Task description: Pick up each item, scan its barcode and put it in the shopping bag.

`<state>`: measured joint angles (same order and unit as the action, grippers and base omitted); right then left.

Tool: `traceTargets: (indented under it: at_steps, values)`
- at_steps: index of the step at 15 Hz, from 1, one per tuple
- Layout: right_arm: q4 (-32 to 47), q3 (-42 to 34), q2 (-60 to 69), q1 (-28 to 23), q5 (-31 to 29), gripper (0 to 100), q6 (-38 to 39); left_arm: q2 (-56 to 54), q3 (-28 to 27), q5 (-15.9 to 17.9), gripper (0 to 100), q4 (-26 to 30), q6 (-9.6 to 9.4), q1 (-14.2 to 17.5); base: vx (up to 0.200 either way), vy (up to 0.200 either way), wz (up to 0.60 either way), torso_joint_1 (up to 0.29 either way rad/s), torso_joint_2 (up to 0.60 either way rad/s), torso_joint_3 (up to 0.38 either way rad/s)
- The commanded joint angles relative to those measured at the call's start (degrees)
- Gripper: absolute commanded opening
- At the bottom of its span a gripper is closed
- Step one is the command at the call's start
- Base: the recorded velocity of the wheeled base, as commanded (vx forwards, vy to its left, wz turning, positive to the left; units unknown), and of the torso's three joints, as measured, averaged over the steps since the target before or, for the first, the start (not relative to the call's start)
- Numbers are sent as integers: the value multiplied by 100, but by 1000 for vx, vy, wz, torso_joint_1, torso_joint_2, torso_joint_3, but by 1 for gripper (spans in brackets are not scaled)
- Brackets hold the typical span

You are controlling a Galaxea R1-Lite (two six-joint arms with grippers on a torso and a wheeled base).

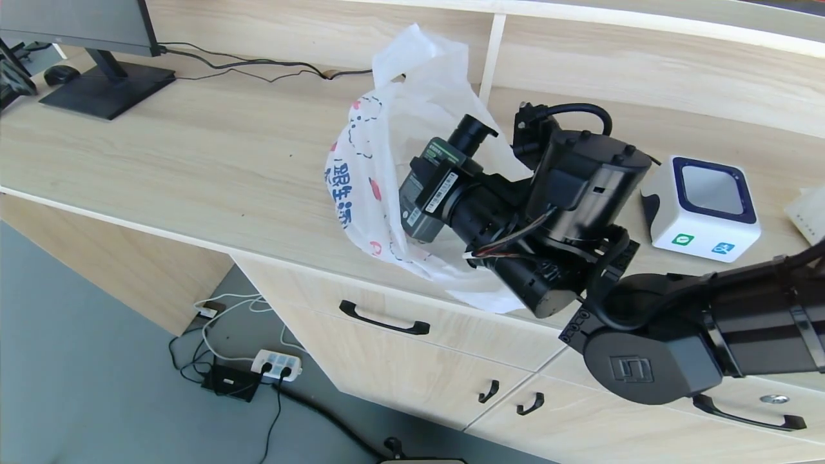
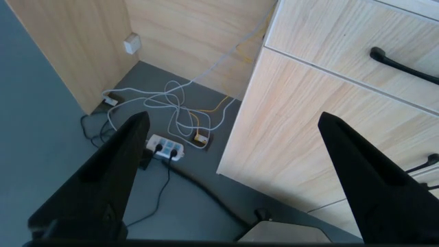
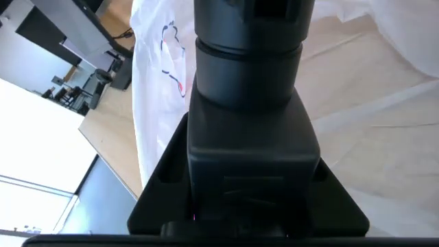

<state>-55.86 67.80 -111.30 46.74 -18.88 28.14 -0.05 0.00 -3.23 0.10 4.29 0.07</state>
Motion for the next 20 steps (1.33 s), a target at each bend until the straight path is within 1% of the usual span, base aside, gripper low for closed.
traceTargets:
  at_steps: [1, 5, 6, 8, 11, 13, 14, 16, 17, 18, 20]
  values:
    - [-4, -4, -164, 2, -10, 0, -1, 5, 0, -2, 100, -1, 2, 1, 0, 0, 0, 0, 0, 0]
    - [49, 40, -182, -7, 7, 0, -71, 5, 0, -2, 100, -1, 2, 1, 0, 0, 0, 0, 0, 0]
    - [57, 40, -173, 2, -1, 100, -80, 5, 0, -2, 100, -1, 2, 1, 0, 0, 0, 0, 0, 0]
    - [40, 49, -182, 2, -10, 100, -203, 5, 0, -2, 100, -1, 2, 1, 0, 0, 0, 0, 0, 0]
    - [40, 391, -173, -33, -19, 100, -581, 5, 0, -2, 100, -1, 2, 1, 0, 0, 0, 0, 0, 0]
    - [13, 453, -164, -200, -1, 100, -1065, 5, 0, -2, 100, -1, 2, 1, 0, 0, 0, 0, 0, 0]
    - [-39, 488, -164, -341, 122, 100, -1460, 5, 0, -2, 100, -1, 2, 1, 0, 0, 0, 0, 0, 0]
    - [-215, 488, -164, -385, 385, 100, -1838, 5, 0, -2, 100, -1, 2, 1, 0, 0, 0, 0, 0, 0]
    - [-224, 488, -155, -411, 368, 100, -1926, 5, 0, -2, 100, -10, 2, 1, 0, 0, 0, 0, 0, 0]
    - [-224, 497, -111, -534, 385, 100, -2277, 5, 0, -2, 100, -1, 2, 1, 0, 0, 0, 0, 0, 0]
    - [-233, 541, -76, -552, 394, 100, -2655, 5, 0, -2, 100, -1, 2, 1, 0, 0, 0, 0, 0, 0]
